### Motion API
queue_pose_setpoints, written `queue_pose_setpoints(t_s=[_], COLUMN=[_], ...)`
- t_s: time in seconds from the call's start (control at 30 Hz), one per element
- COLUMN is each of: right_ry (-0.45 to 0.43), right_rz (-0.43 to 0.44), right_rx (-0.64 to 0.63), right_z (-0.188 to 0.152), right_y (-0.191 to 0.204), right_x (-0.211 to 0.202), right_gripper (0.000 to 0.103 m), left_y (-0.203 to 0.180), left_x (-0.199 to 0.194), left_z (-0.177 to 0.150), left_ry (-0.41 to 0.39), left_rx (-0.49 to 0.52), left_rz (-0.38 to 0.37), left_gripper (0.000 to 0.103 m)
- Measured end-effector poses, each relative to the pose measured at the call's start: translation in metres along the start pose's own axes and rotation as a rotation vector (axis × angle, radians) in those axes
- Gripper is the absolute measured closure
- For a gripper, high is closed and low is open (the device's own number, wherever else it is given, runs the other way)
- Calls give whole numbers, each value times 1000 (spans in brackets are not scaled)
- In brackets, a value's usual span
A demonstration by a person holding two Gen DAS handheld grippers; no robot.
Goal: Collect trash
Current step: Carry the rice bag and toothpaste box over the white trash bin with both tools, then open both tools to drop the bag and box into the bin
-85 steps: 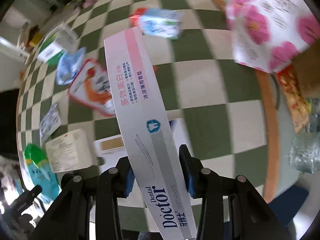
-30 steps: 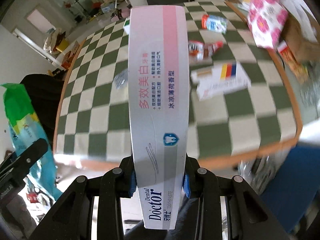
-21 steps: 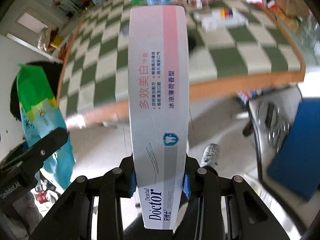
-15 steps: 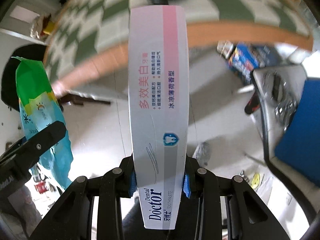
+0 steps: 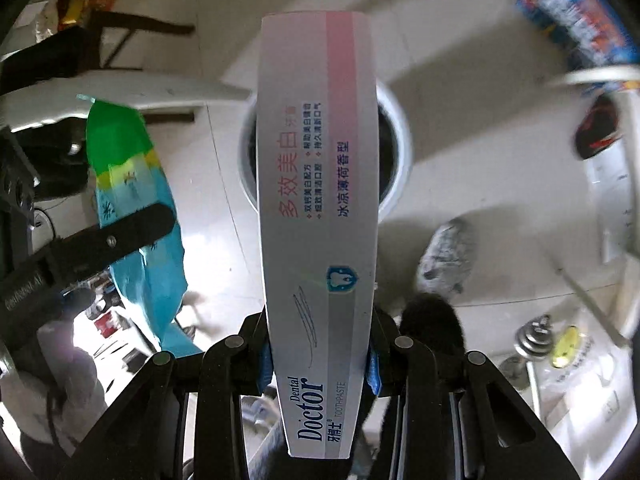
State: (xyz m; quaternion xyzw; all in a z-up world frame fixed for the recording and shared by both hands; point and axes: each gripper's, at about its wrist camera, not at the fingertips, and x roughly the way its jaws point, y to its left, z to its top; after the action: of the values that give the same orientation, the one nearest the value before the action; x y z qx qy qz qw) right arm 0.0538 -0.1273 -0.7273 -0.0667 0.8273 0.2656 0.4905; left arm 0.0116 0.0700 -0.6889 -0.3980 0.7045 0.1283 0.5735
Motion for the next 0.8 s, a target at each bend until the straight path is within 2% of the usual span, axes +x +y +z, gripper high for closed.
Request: queue_pose_setpoints(t_s=[0.13,0.17,0.23,0.27,0.3,0.47,0.53,0.6,0.8], right_ry=[92,113,149,161,161,62,-9,-61,-166], right_rz=[11,7,6,5,0,-89,-183,-255,-366], right_rx=[-15,-20,-22,-23,-23,-31,-59,-85,-129], right_z=[34,42,57,62,67,85,82,76,58], right_y=[-12,-14,-17,-16,-15,-10,-4,1,20], right_x=[64,78,96,103,108,91,79,71,38], right_gripper=[66,66,64,54,39,0,0,0,0], left_y=[13,18,24,26,29,48,49,53,46], left_x=[37,42,46,47,46,27,20,17,5], left_z=[21,25,28,27,27,10,2,-5,-26], left_ry=[30,29,8,0,-14,-160,-211,-227,-217], left_rx=[-24,-28,-29,-30,-30,-3,11,24,48], left_rz=[-16,-14,7,16,32,181,259,302,359], left_gripper=[7,0,0,0,0,0,0,0,0])
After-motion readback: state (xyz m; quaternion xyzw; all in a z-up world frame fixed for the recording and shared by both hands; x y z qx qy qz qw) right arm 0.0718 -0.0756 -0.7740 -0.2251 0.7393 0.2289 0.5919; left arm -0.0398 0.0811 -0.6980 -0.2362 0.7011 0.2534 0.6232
